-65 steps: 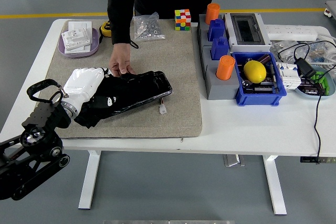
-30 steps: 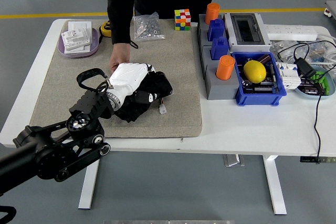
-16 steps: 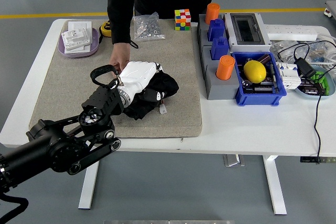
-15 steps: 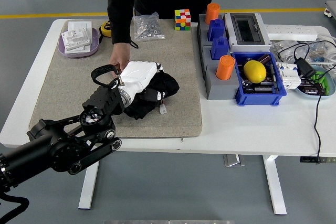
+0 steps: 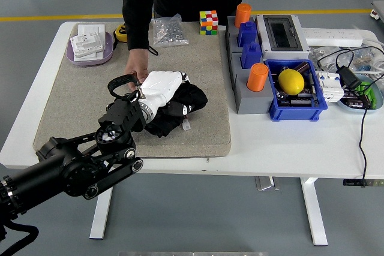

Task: Pick the rag up,wipe the panel,place it on the desk

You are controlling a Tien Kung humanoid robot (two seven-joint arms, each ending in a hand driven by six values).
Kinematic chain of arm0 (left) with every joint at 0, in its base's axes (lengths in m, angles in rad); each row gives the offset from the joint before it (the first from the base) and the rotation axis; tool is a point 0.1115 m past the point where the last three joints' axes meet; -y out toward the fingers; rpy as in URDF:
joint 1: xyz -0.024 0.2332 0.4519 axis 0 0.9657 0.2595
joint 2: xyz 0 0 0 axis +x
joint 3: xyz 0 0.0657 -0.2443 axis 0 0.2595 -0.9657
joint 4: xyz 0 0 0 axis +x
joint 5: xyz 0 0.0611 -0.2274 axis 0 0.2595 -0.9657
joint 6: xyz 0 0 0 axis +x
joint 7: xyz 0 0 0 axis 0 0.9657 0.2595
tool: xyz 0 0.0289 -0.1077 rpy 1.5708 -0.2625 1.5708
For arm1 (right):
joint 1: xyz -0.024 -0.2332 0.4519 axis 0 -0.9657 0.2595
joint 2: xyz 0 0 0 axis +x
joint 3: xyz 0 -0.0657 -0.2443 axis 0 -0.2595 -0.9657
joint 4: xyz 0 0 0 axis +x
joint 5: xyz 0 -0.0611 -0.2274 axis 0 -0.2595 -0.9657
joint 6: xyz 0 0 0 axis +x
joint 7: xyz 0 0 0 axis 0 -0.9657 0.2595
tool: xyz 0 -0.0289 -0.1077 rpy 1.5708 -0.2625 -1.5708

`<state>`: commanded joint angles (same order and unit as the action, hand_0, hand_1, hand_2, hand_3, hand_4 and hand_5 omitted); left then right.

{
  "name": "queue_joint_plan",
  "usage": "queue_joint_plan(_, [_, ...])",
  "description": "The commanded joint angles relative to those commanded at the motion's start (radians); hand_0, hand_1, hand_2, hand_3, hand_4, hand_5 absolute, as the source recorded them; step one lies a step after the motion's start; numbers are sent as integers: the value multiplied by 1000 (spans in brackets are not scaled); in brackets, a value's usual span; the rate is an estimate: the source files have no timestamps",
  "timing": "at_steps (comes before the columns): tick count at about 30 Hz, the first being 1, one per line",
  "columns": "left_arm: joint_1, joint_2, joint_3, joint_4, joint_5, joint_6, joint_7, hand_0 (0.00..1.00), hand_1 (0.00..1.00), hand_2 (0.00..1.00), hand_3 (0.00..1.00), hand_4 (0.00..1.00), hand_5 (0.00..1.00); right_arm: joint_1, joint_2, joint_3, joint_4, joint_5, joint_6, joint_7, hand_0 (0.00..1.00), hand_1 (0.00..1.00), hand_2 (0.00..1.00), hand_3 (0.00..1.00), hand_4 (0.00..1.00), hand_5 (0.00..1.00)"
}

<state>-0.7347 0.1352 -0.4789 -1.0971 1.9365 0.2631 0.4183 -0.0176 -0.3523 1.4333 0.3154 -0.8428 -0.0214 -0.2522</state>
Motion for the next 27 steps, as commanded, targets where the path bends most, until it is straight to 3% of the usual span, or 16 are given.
queue_joint_plan(19, [60,98,-39,-91,36,-9,4,223,75,397,266,2,2,-11,2,0,3,7,-8,4,687,461,644,623,998,700])
queue_joint_plan(24, [80,135,-52,-114,52,-12,4,224,77,397,266,2,2,-13,2,5,3,7,-8,3,687,461,644,623,998,702])
queue_joint_plan(27, [87,170,-53,-140,82,-13,2,224,77,397,266,2,2,-16,2,11,3,5,-7,1,687,461,644,623,998,702])
